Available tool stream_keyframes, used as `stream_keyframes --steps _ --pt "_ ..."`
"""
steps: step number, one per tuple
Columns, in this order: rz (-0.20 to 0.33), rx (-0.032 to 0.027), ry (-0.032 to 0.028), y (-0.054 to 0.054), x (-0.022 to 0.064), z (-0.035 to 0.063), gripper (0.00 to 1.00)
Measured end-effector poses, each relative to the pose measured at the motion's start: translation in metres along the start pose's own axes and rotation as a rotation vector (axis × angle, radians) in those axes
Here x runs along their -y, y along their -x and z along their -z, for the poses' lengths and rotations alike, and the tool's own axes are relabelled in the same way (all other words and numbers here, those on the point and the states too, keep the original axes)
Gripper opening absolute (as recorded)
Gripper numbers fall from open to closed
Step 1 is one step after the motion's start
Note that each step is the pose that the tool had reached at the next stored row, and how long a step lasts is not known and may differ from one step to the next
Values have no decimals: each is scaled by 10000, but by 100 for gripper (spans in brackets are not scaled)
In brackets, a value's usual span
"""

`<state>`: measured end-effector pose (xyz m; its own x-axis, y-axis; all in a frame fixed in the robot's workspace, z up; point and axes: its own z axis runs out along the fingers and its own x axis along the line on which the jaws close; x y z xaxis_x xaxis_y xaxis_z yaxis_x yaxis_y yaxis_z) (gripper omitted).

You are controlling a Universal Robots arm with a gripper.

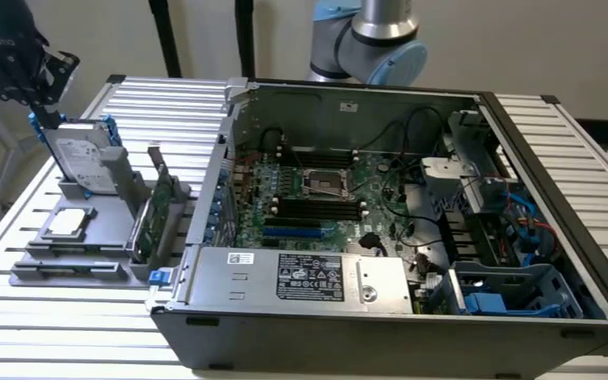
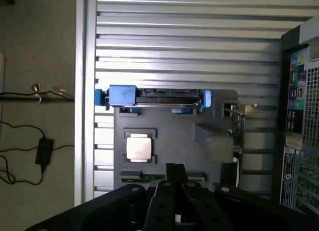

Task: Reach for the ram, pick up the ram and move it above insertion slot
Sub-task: 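Reach for the ram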

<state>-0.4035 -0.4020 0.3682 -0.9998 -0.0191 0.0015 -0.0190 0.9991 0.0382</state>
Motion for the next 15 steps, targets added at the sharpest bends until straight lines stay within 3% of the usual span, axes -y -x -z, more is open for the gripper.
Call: stream_keyframes --steps 3,15 --pt "0 -6 -1 23 87 5 11" --pt "4 -4 0 8 628 23 11"
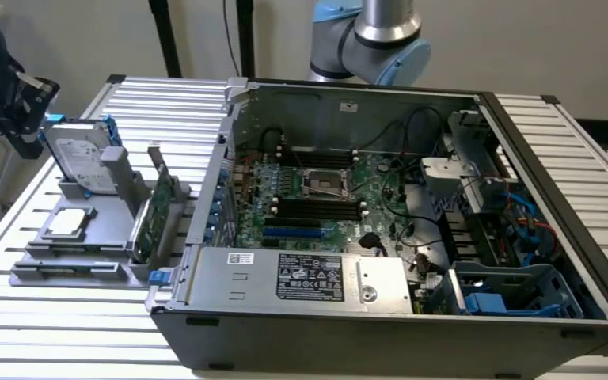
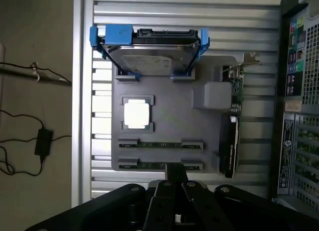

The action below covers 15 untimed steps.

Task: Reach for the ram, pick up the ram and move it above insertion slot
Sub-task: 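Reach for the ram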

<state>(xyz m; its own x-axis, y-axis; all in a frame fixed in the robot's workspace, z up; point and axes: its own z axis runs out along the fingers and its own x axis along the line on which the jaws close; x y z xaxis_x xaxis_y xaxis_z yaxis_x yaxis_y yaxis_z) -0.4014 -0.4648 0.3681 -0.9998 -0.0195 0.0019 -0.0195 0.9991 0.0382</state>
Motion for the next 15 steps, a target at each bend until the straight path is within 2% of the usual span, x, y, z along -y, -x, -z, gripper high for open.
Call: stream_keyframes --steps 3,5,7,15 --pt "19 -1 0 -16 111 2 11" --pt "73 -2 0 -24 153 0 11" --pt "247 -9 1 -29 161 -1 11" --pt "1690 -65 -2 -29 163 -18 11"
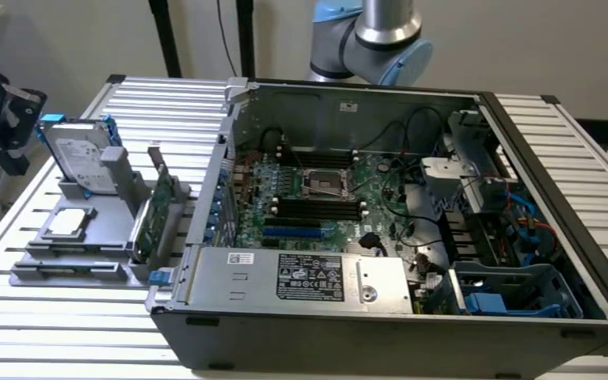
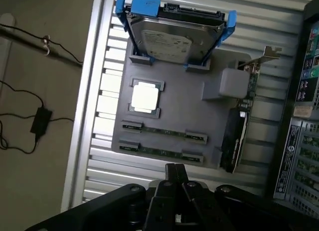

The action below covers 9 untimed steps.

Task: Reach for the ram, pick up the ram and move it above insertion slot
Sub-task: 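Reach for the ram, then pick up the ram and move it above insertion slot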

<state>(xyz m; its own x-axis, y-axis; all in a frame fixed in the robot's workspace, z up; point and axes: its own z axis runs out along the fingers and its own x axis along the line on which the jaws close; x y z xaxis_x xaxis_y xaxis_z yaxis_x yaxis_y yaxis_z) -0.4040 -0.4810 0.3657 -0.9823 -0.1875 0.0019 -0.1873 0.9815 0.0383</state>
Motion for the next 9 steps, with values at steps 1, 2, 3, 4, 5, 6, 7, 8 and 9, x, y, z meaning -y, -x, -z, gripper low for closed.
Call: stream_keyframes --steps 1,2,3,4,5,6,7,8,9 --pt "183 -8 -1 0 0 -2 11" --pt "364 -14 -1 0 0 -4 11" --pt "544 -20 -1 0 0 -6 11" --pt "723 -27 -1 0 0 -8 11" --pt "903 -35 -2 -1 0 -8 11" --pt "1093 -42 -2 -1 1 -9 11" --pt "1274 -48 -2 -1 1 -9 11" --pt "1459 -54 -2 0 1 -10 11" --pt "1638 -63 -3 0 0 -9 11"
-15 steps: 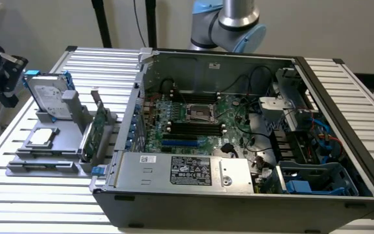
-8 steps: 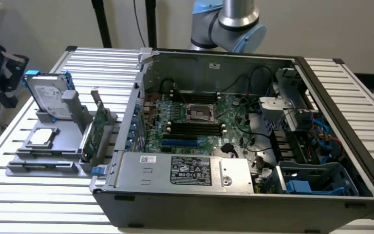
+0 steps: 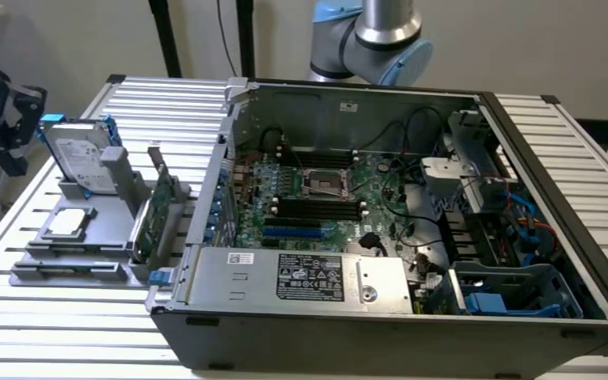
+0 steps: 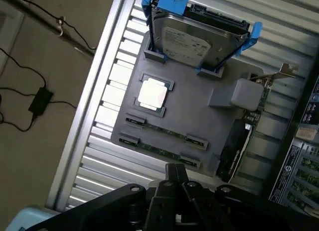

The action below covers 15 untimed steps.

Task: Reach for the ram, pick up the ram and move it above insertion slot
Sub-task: 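Pick up the ram and move it above insertion slot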

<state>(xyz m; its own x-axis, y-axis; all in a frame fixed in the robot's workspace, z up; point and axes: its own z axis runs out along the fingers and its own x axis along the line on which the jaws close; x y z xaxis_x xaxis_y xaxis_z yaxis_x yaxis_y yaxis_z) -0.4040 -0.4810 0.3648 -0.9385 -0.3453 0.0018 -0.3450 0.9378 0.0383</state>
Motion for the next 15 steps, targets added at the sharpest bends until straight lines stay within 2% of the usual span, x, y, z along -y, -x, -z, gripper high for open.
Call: stream_keyframes --steps 9,15 --pt "1634 -62 -3 0 -1 19 11" --pt "2714 -62 -25 0 -1 36 11"
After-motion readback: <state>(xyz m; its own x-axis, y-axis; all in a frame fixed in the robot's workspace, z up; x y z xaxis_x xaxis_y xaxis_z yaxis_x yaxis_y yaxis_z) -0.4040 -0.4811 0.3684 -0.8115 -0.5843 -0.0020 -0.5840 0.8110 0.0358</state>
